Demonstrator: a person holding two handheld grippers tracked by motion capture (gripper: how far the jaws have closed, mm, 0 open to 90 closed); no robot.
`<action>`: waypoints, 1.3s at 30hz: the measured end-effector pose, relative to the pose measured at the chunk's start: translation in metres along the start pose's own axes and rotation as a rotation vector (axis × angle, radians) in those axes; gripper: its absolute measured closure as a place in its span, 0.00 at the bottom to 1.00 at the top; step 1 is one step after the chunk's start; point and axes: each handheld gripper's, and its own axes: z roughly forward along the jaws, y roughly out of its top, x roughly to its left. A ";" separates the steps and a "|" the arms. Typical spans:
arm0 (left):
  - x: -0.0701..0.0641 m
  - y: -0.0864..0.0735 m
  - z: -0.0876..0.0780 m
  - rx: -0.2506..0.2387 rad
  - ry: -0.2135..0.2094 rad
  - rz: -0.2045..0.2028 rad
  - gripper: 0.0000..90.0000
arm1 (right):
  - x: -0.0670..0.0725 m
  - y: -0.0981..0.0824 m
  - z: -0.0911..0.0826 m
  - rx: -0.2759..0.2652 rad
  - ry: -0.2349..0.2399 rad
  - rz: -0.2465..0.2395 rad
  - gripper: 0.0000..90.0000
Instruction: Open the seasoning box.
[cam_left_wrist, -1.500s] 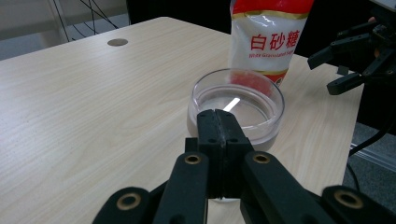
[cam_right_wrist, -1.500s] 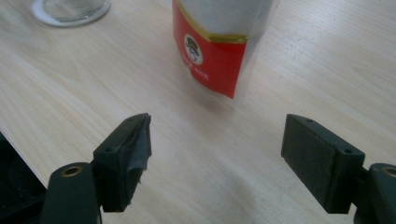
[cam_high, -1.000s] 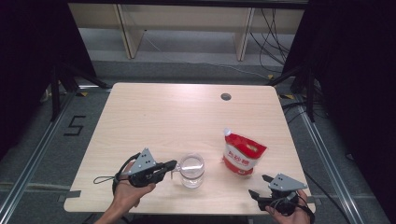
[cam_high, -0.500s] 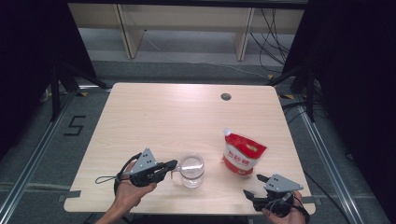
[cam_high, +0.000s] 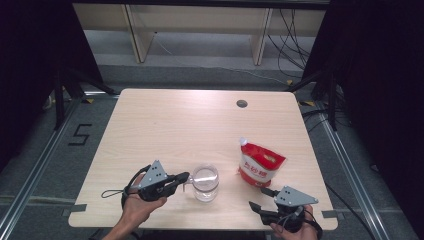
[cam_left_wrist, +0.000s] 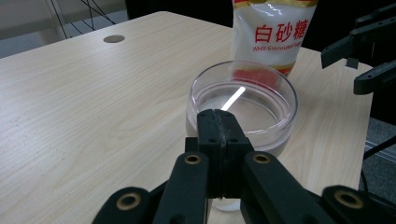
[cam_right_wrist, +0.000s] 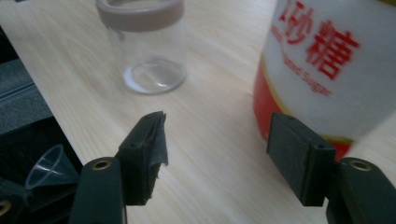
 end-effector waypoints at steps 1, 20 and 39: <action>0.000 0.000 0.000 0.000 0.001 -0.001 0.99 | 0.000 0.000 0.000 0.000 0.000 0.000 0.45; -0.001 -0.003 -0.001 -0.001 0.010 -0.010 0.99 | 0.021 0.031 0.034 -0.041 0.090 -0.140 0.83; -0.002 -0.004 -0.002 -0.007 0.016 -0.009 0.99 | 0.030 0.058 0.066 -0.058 0.094 -0.188 1.00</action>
